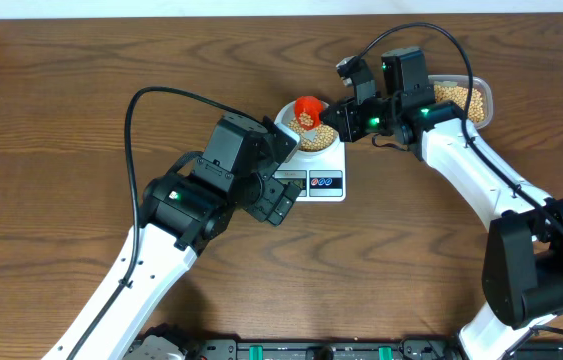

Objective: Scoop item into bowl and weigh 50g on scale
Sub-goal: 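Carry the red scoop back right to the pea tub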

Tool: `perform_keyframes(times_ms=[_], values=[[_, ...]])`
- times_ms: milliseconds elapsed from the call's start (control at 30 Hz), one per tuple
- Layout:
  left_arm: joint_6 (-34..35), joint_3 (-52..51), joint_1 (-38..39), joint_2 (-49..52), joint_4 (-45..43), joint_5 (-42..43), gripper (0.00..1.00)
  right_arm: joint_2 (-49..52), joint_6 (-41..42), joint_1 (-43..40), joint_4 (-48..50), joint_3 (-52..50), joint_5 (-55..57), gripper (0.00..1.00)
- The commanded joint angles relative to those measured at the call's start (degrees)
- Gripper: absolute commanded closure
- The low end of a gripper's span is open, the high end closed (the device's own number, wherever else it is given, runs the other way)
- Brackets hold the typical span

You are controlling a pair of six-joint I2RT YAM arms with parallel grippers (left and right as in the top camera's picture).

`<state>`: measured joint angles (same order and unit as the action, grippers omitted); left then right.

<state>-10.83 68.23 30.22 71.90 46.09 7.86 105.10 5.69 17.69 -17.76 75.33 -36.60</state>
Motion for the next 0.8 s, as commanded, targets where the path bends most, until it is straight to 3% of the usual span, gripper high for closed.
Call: perform_keyframes(times_ms=[0, 533, 767], values=[[-0.94, 0.39, -0.09, 0.33, 0.0, 0.7, 0.08, 0.04, 0.7, -0.57, 0.22, -0.39, -1.51, 0.98], [-0.94, 0.39, -0.09, 0.33, 0.0, 0.7, 0.08, 0.04, 0.72, -1.07, 0.17, -0.39, -1.77, 0.98], [-0.94, 0.39, -0.09, 0.33, 0.02, 0.68, 0.08, 0.02, 5.11, -4.13, 2.89, -0.35, -14.38, 0.98]])
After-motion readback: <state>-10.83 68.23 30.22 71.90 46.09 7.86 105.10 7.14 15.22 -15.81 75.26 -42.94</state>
